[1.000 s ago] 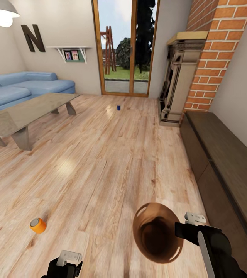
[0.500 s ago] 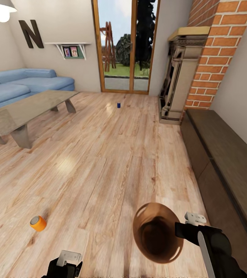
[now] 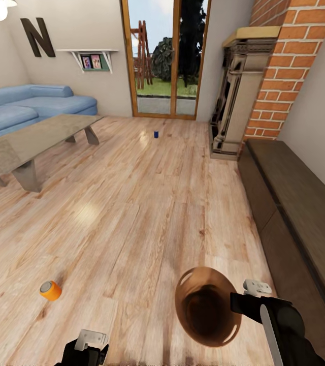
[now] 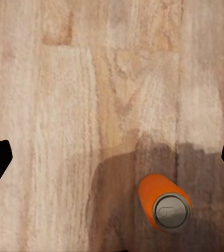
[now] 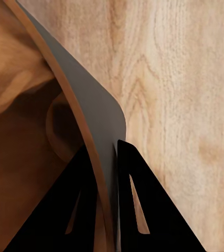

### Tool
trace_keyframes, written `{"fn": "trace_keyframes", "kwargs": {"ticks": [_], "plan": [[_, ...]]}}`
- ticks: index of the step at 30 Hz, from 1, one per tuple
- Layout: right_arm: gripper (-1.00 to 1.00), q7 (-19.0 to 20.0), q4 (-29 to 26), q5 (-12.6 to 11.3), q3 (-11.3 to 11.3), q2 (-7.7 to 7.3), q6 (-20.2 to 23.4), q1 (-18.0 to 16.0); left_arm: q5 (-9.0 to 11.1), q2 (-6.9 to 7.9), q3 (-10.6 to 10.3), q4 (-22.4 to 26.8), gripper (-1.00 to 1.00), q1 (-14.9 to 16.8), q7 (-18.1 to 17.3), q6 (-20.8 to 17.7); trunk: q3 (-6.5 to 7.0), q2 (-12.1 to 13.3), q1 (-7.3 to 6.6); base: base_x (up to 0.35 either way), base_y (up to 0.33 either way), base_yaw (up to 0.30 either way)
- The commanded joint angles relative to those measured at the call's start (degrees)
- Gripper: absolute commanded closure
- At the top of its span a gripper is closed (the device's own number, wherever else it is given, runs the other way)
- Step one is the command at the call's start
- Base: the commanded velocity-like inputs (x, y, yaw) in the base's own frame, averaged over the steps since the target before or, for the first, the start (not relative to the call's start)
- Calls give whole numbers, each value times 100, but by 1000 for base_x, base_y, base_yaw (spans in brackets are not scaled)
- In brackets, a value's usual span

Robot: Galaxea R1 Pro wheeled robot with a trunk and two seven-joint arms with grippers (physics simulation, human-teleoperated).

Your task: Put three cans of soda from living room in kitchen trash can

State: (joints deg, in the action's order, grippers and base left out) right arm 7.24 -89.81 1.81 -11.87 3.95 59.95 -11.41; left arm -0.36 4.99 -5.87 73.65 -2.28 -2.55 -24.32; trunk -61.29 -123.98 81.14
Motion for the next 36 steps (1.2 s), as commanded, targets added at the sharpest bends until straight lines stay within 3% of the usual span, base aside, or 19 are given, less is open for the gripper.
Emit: {"fn": "trace_keyframes", "kwargs": {"ticks": [1, 6, 12, 18, 25, 27, 30, 32, 36], "plan": [[100, 26, -1, -129, 0, 0, 5, -2, -11, -3, -1, 3, -100, 0, 2, -1, -9, 0, 0, 0, 0, 0], [100, 24, -1, -129, 0, 0, 5, -2, -16, -22, -2, 36, -100, 0, 29, 5, -55, 0, 0, 0, 0, 0], [100, 26, 0, -129, 0, 0, 5, -2, 17, -37, 6, 76, -100, 0, 467, 49, -111, 0, 0, 0, 0, 0], [100, 28, -1, -129, 0, 0, 5, -2, 30, -102, -20, -112, -100, 0, 1791, 992, -167, 0, 0, 0, 0, 0], [100, 24, 1, -129, 0, 0, 5, -2, 94, -104, -21, -165, -100, 5, 1759, 1010, -232, 0, 0, 0, 0, 0], [100, 24, -1, -131, 0, 5, 5, -2, 218, -85, -20, -162, -100, 7, 1723, 1003, -251, 0, 0, 0, 0, 0], [100, 25, -1, -132, 7, 8, 5, -2, 383, -53, -20, -147, -100, 8, 1479, 986, -278, 0, 0, 0, 0, 0], [100, 30, -1, -129, 9, 0, 5, -2, 422, -55, -15, -145, -100, 9, 1076, 723, -297, 0, 0, 0, 0, 0], [100, 32, 0, -134, 9, 0, 5, -2, 409, -58, -17, -149, -100, 9, 940, 552, -334, 0, 0, 0, 0, 0]]}}
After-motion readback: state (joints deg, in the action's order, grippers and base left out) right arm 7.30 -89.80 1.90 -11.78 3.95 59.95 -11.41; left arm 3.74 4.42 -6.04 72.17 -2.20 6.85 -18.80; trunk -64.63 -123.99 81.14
